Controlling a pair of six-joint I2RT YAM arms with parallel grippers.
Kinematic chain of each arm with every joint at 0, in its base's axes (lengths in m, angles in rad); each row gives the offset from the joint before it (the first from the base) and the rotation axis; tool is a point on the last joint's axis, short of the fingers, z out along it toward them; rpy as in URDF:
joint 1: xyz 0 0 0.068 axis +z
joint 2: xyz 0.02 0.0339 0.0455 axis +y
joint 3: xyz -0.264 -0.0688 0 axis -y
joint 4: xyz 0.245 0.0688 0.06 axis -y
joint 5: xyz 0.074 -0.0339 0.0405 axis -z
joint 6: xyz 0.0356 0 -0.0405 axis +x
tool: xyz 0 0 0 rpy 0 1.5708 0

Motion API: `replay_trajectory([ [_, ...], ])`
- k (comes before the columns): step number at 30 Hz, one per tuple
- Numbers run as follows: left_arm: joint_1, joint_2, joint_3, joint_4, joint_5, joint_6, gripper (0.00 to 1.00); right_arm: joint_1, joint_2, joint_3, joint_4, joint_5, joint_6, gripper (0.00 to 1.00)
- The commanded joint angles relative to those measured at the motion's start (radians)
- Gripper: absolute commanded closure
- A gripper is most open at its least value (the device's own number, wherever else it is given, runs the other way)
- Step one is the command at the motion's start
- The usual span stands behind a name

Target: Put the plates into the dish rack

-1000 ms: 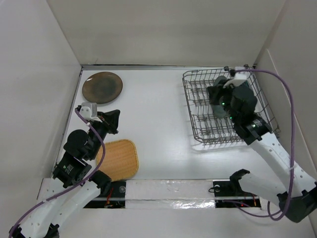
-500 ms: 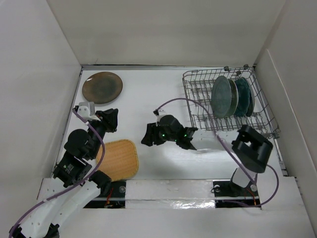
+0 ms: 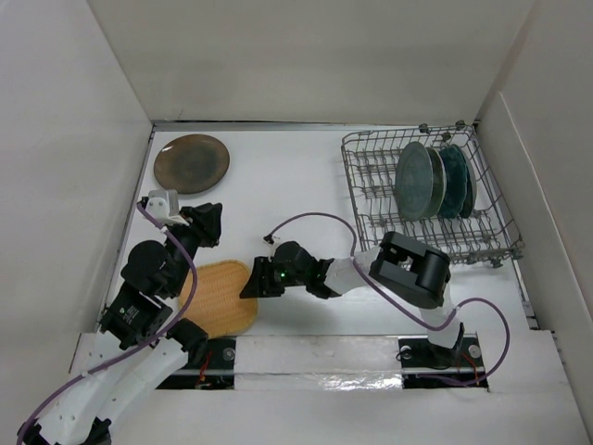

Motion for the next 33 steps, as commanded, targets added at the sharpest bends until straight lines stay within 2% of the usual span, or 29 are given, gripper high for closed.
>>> replay_trajectory([
  [1,0.002,-0.011,-0.005,0.043,0.001,0.002,0.77,-0.005,0.054,0.031,0.114,-0.033,0.066,0.5],
  [4,0.002,-0.011,0.002,0.034,0.001,0.002,0.77,-0.005,0.086,0.019,0.171,-0.005,0.116,0.81],
  [5,0.002,-0.017,0.002,0.035,-0.002,0.003,0.77,-0.005,0.08,-0.005,0.197,0.019,0.123,0.96],
  [6,0.002,-0.02,-0.003,0.038,-0.002,0.002,0.77,-0.005,0.066,-0.022,0.21,0.04,0.131,1.0],
  [10,0.002,-0.012,0.002,0.039,0.013,0.003,0.77,-0.014,-0.066,-0.027,0.116,0.151,0.021,1.0],
  [17,0.002,-0.023,0.003,0.04,0.027,0.005,0.76,-0.086,-0.354,0.099,-0.211,0.39,-0.312,1.0],
  [18,0.002,-0.026,0.0,0.042,0.029,0.005,0.76,-0.121,-0.423,0.119,-0.255,0.43,-0.402,1.0],
  [20,0.002,-0.026,-0.003,0.048,0.035,0.005,0.76,-0.166,-0.487,0.177,-0.388,0.542,-0.478,1.0],
  [25,0.002,-0.038,0.002,0.048,0.056,0.005,0.75,-0.382,-0.673,0.278,-0.629,0.619,-0.68,1.0],
  [29,0.002,-0.04,0.006,0.04,0.087,0.003,0.75,-0.511,-0.716,0.418,-0.83,0.781,-0.795,1.0],
  [33,0.002,-0.054,-0.005,0.055,0.096,0.0,0.74,-0.635,-0.715,0.571,-0.933,0.831,-0.866,1.0],
])
